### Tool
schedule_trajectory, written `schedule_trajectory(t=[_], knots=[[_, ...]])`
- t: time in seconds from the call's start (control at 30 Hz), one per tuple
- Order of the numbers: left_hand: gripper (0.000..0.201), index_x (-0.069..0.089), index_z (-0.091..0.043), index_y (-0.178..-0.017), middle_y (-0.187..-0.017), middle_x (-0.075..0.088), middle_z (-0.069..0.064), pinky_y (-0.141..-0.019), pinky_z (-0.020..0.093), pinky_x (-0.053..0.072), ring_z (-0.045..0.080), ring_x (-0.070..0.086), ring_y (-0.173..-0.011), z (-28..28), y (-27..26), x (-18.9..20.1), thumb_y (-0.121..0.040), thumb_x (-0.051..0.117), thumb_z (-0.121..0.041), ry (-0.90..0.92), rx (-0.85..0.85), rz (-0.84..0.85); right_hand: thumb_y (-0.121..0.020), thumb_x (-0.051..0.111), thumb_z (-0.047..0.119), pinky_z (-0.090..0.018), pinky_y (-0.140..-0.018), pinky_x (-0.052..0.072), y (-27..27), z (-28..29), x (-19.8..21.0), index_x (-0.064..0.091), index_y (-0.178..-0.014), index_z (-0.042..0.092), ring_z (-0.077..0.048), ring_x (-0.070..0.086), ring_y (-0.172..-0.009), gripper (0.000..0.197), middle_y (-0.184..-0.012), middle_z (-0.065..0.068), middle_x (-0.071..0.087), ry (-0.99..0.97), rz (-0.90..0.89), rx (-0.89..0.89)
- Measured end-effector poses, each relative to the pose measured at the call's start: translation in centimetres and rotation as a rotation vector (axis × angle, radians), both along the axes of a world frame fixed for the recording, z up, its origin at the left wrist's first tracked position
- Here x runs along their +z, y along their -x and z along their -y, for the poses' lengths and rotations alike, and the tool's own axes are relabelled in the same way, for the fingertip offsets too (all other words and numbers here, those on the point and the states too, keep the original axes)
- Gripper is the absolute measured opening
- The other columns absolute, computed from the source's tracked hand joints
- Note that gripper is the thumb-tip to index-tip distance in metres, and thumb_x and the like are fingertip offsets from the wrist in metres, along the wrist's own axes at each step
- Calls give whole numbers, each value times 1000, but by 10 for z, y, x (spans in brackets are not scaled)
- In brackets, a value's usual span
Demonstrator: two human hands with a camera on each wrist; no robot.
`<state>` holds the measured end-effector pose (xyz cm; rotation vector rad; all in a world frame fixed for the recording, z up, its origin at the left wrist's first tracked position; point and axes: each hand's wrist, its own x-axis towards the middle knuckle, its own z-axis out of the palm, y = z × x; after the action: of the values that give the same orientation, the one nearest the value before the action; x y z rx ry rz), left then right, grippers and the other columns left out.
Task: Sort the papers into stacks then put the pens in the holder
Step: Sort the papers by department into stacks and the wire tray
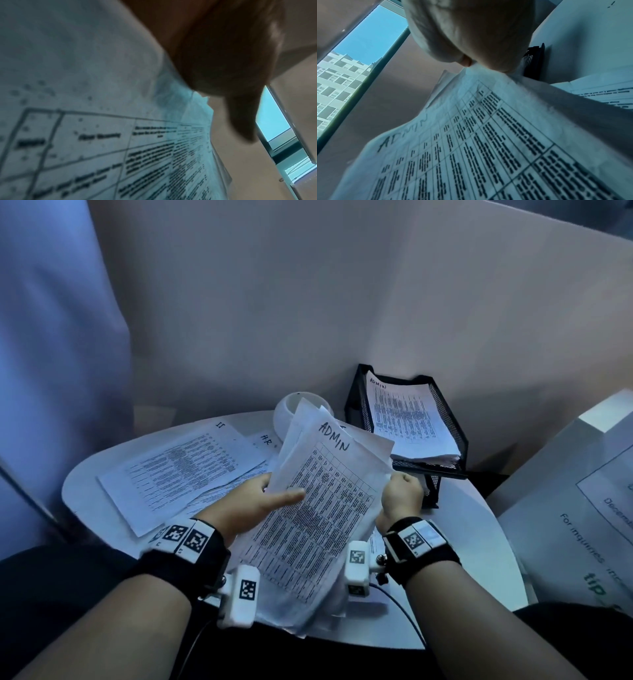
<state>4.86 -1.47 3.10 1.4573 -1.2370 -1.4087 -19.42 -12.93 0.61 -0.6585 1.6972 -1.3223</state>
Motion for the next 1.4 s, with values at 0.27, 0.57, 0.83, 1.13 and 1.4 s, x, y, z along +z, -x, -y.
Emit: schedule_trajectory(t=[0.27,0.57,0.83,1.13,1.4], knots=[[18,64,-9,-77,-67,63,9,-56,33,35,27,52,-60,11,-25,-8,-91,69,-18,58,419,504,-95,54,8,-32,-59,53,-8,-2,-42,62,-94,14,-18,59,-65,9,-85,-8,64,-118,24,134],[18,66,-12,-82,-67,62,7,-60,34,44,30,56,-60,14,-44,-5,-94,69,-25,111,515,525,-82,80,32,-26,-80,45,-24,-36,-89,54,-132,17,-23,61,-93,58,-110,-4,64,-317,-661,524],[19,61,-13,-82,-72,62,8,-56,32,41,28,55,-62,14,-45,-2,-97,63,-24,90,542,556,-93,58,14,-27,-68,41,-24,-37,-78,61,-86,14,-26,61,-79,8,-76,2,62,-59,-672,467],[12,62,-17,-105,-88,66,6,-69,38,50,34,63,-79,12,-42,0,-102,51,-20,102,561,551,-99,56,2,-21,-68,49,55,-39,-36,57,-102,12,-20,60,-77,10,-89,-5,65,329,-446,168],[12,66,-13,-111,-90,66,14,-64,36,46,24,55,-72,3,-6,3,-104,57,-17,90,476,195,-99,59,3,-52,-87,59,69,-50,-35,63,-109,0,-36,69,-94,12,-106,-23,72,212,86,125]])
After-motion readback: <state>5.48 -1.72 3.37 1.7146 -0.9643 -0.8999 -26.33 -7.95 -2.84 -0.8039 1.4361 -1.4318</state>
